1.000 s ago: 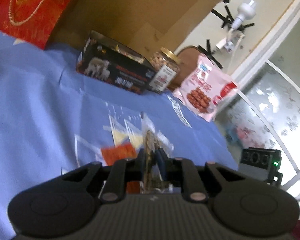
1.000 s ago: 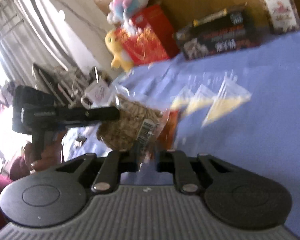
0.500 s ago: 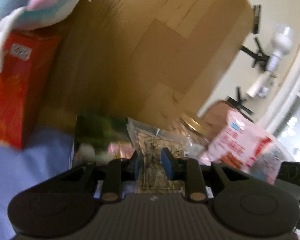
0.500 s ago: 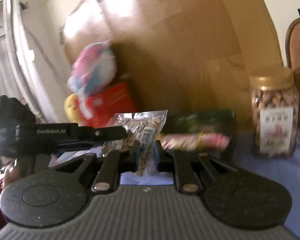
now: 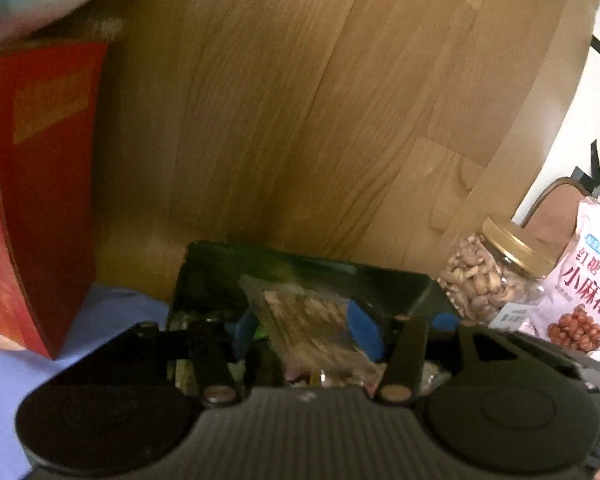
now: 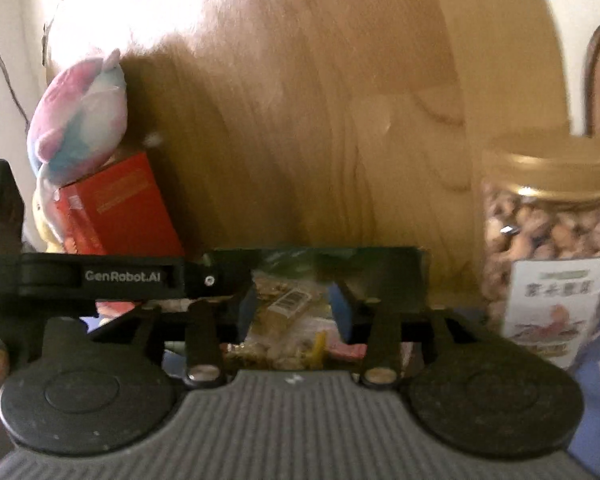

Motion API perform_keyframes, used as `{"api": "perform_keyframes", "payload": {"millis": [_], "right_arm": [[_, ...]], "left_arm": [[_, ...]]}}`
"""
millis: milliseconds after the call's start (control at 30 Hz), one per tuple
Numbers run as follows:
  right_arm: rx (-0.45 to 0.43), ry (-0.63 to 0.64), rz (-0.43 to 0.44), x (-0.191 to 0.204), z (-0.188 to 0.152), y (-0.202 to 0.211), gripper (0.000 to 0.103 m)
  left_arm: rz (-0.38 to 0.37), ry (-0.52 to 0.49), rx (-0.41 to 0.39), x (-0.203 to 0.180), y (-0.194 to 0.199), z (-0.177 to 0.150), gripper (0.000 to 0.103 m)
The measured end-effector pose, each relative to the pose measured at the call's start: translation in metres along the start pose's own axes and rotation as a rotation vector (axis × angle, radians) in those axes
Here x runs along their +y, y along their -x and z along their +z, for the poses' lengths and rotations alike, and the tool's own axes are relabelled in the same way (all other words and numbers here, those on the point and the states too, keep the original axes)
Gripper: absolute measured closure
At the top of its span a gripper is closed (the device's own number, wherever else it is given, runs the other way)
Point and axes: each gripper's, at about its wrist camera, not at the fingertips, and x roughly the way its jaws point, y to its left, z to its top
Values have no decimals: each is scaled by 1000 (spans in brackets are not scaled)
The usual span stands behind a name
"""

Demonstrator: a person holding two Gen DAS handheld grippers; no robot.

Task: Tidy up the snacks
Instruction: 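Lift the clear packet into the tin and open the left tool, then move the left tool to the red jerky packet and grasp it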

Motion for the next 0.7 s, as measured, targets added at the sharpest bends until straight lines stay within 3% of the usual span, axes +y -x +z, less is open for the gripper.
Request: {"api": "perform_keyframes", "payload": {"millis": [100, 200, 300, 367, 467, 600, 700], "right_arm": [[-56, 0, -5, 4, -4, 31, 59], [-47, -41, 69, 7, -20, 70, 57], [103, -122, 231, 11, -59, 100, 48], [215, -175, 311, 15, -90, 112, 48], [323, -203, 326, 24, -130, 131, 48], [286, -158, 310, 43, -149, 157, 48], [288, -160, 320, 55, -157, 161, 48]], "left_arm": [[5, 5, -44, 2, 30, -5, 52], [-47, 29, -48, 8, 73, -23, 52], [-135, 52, 34, 15, 111, -64, 52], [-195, 64, 99, 21, 131, -96, 52], [-250, 97, 180, 31, 158, -141, 52], [-289, 160, 202, 45, 187, -178, 52], [-303, 222, 237, 55, 185, -195, 52]]}}
